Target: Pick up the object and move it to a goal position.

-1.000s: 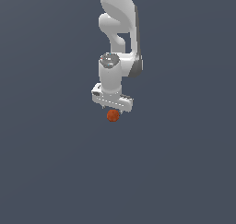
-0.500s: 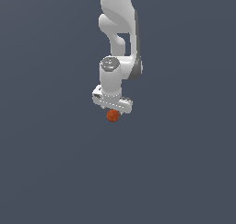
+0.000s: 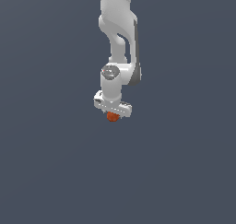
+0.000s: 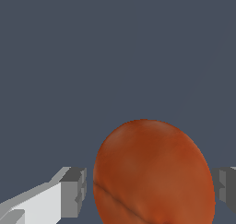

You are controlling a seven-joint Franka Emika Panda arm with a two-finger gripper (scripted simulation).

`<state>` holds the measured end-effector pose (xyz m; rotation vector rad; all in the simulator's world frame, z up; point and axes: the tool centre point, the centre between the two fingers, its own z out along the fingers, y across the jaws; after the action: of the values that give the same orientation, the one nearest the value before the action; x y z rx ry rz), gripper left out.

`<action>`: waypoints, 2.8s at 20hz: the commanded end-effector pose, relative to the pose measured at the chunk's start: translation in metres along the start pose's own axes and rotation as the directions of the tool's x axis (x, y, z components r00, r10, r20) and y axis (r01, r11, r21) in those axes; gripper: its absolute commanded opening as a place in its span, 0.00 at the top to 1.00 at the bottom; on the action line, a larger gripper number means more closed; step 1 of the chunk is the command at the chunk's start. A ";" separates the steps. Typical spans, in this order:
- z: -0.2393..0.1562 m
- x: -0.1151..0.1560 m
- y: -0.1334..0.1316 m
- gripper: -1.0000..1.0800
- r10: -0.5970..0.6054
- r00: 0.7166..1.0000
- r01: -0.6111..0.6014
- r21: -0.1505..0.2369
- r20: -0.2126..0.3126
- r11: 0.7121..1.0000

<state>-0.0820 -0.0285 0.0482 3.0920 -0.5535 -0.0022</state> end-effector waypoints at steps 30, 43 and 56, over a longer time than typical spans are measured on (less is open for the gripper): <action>-0.093 0.014 -0.038 1.00 0.001 1.000 -0.001 0.000 -0.002 1.000; -0.219 0.034 -0.091 1.00 0.001 1.000 -0.001 -0.001 -0.003 1.000; -0.325 0.054 -0.136 1.00 0.001 1.000 -0.001 -0.001 -0.002 1.000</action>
<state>0.0125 0.0770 0.3608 3.0902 -0.5545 -0.0009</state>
